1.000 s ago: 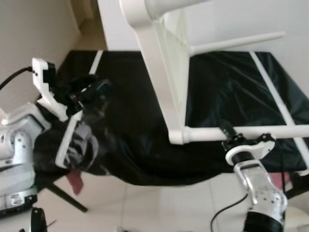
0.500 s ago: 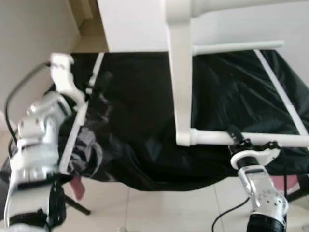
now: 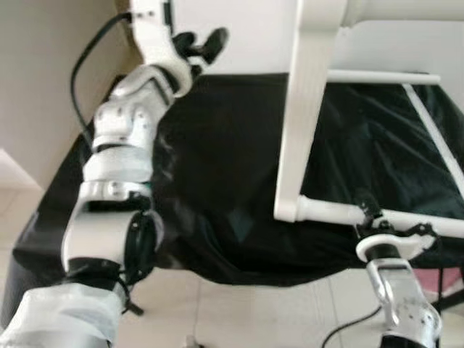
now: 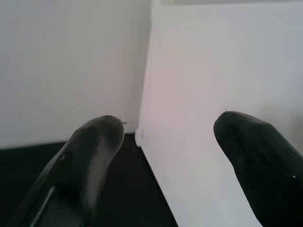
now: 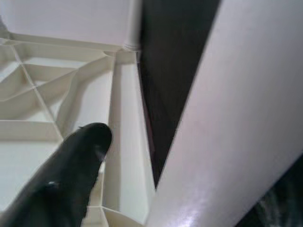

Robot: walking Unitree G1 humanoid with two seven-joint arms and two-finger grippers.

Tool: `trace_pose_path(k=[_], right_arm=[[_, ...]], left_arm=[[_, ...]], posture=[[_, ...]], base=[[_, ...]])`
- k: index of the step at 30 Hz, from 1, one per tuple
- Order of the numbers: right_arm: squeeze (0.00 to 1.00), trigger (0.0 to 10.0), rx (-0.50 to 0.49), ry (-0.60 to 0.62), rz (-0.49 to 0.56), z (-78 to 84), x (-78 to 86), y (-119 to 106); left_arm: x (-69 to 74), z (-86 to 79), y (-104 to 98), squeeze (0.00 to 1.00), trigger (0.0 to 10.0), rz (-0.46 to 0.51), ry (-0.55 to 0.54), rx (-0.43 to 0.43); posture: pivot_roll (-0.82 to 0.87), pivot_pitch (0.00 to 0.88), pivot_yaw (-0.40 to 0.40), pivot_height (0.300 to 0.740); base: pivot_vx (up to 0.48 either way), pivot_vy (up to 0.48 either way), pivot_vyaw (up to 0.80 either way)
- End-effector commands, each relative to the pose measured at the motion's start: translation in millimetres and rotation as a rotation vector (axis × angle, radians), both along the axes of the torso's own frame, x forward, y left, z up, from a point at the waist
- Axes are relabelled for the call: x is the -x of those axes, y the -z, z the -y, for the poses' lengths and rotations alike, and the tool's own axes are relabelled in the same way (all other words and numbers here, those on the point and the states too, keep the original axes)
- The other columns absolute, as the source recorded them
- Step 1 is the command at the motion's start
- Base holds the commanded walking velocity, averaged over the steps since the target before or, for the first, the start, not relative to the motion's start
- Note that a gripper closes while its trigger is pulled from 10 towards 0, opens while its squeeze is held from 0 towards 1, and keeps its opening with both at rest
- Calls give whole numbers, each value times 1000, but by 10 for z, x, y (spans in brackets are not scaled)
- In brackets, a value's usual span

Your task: Building children table

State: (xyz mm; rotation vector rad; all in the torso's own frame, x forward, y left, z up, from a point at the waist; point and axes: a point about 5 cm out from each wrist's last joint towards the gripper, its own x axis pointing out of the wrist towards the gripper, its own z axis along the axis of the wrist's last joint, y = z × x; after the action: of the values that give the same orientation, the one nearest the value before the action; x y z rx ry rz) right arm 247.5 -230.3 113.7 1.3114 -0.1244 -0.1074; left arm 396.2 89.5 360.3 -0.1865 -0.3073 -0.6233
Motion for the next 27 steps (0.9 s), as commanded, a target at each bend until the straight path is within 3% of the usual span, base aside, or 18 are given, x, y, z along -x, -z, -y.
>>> trace_pose_path(k=[1,2,3,4,5,9,12,15,18,20,23,27], right_arm=[[1000,10000,-40,30,-120,-73,364,354],[1000,10000,-40,30,-120,-73,364,354],[396,10000,-50,39,-127,-60,440,395],[396,10000,-50,39,-127,-60,440,395],[0,10000,-59,45,-131,-57,493,418],[0,10000,-19,45,-179,-48,883,604],[0,10000,13,39,-183,-57,955,623],[0,10000,124,3,-128,-107,1146,636],[0,10000,134,-14,-90,-140,1225,641],[0,10000,134,-48,21,-189,1298,558],[0,10000,151,-77,104,-219,1338,464],[0,10000,241,-143,183,-243,1378,340]], left_arm=[[-6,83,-9,0,10000,12,40,-26],[-6,83,-9,0,10000,12,40,-26],[-13,102,-10,0,10000,11,43,-31],[-13,102,-10,0,10000,11,43,-31],[-17,110,-14,0,10000,10,44,-35],[-38,211,-19,0,10000,3,77,-55],[-40,229,-24,0,10000,4,83,-57],[-49,272,-22,0,10000,6,101,-71],[-59,291,-6,0,10000,3,105,-79],[-66,310,18,0,10000,1,109,-93],[-69,317,26,0,10000,0,116,-94],[-78,328,40,0,10000,1,125,-102]], posture=[[-74,111,68,740],[-74,111,68,740],[-78,114,75,740],[-78,114,75,740],[-85,121,87,740],[-117,140,131,740],[-120,143,137,740],[-143,157,172,740],[-142,161,180,740],[-152,162,194,740],[-153,162,199,740],[-158,161,207,740]], base=[[0,0,0],[0,0,0],[0,0,0],[0,0,0],[0,0,0],[0,0,0],[0,0,0],[0,0,0],[0,0,0],[0,0,0],[0,0,0],[0,0,0]])
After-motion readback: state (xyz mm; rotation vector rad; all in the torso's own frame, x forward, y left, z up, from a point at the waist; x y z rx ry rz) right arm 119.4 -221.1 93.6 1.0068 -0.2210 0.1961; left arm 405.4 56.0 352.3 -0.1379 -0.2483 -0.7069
